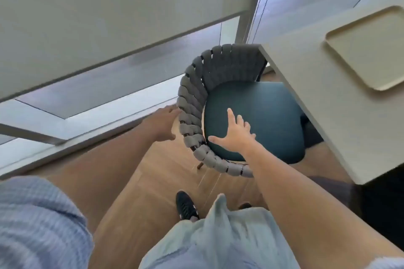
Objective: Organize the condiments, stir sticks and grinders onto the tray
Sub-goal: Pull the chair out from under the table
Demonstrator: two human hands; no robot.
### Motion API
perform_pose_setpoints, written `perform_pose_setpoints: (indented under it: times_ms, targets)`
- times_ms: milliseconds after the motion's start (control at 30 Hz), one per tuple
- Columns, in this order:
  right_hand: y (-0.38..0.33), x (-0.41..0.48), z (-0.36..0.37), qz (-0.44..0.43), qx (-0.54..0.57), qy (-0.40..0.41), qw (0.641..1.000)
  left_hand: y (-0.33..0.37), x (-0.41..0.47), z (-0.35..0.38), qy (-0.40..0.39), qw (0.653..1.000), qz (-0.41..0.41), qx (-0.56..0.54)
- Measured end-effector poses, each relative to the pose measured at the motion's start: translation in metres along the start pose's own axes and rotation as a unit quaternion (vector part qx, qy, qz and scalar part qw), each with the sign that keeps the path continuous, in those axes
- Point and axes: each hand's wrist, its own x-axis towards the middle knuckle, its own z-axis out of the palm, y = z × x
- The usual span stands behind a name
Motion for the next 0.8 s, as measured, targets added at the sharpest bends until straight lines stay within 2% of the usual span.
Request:
perform_pose_setpoints:
  times_ms: [167, 267, 400, 533, 600, 667, 800]
  targets:
    - [-0.008, 0.006, 0.031, 0.026, 0.022, -0.016, 0.999, -0.01, 0.032, 0.005, -0.016, 0.987, 0.057, 0.148]
    - [-0.017, 0.015, 0.052, 0.036, 0.043, -0.033, 0.998, -0.016, 0.049, 0.012, -0.006, 0.974, 0.105, 0.2]
    - [-0.034, 0.026, 0.08, 0.048, 0.068, -0.058, 0.995, -0.021, 0.071, 0.014, 0.013, 0.942, 0.189, 0.278]
    - [-0.045, 0.038, 0.115, 0.038, 0.094, -0.054, 0.993, -0.026, 0.091, 0.012, 0.046, 0.918, 0.251, 0.302]
    - [-0.045, 0.042, 0.13, 0.033, 0.112, -0.043, 0.992, -0.028, 0.101, 0.013, 0.035, 0.908, 0.269, 0.32]
    - [-0.044, 0.043, 0.137, 0.029, 0.087, -0.016, 0.996, -0.031, 0.11, 0.019, 0.03, 0.899, 0.282, 0.333]
    - [-0.045, 0.038, 0.135, -0.022, 0.035, 0.021, 0.999, -0.039, 0.117, 0.027, 0.072, 0.892, 0.299, 0.33]
